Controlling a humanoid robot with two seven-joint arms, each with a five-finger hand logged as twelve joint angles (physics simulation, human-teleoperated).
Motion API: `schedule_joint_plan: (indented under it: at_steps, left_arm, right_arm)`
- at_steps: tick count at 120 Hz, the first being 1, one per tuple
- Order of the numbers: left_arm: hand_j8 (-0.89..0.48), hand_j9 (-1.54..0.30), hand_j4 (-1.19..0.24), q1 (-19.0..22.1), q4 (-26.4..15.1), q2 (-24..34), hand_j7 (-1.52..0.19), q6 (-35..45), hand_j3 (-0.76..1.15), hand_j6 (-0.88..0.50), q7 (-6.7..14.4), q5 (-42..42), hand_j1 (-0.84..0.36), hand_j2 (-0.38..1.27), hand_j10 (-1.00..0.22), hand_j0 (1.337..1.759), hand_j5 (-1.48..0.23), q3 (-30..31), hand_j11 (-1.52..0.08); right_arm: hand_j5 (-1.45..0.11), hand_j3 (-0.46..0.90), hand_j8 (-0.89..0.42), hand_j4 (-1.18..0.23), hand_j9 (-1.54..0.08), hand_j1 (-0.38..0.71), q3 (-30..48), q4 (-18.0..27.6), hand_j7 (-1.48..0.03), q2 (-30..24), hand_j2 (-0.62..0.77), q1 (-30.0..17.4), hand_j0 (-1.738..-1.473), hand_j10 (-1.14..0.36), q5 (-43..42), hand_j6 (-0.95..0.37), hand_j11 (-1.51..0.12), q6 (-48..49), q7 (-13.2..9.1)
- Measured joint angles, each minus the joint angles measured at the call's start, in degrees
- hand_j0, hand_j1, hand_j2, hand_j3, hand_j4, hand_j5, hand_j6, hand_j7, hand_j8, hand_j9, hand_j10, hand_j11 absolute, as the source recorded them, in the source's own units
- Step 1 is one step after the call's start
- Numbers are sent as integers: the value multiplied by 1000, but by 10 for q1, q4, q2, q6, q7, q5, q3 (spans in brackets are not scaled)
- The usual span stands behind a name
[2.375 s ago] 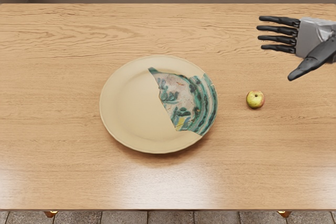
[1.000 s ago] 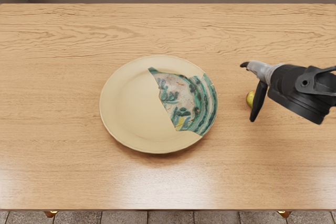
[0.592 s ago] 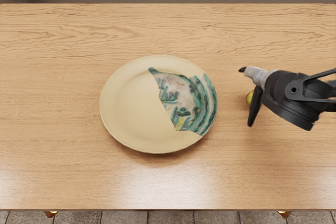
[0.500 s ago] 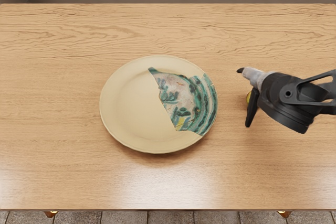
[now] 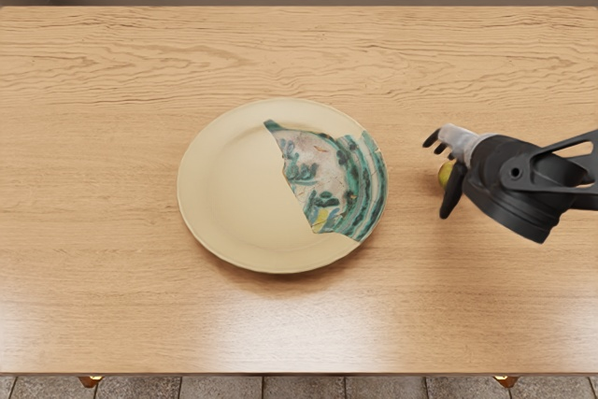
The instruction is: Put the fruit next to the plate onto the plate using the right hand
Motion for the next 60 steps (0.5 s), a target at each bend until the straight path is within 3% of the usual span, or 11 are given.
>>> schedule_joint_plan:
  at_steps: [60]
  left_arm:
    - [-243,-316,-243,0,0,0,-316,0,0,-243,0,0,58,49,-243,1658,-316,0,-316]
  right_arm:
    - [-340,-1,-266,-265,-340,-36,-12,-22,-341,-16,-50,-34,-1658,-266,-34,-246,-340,0,0]
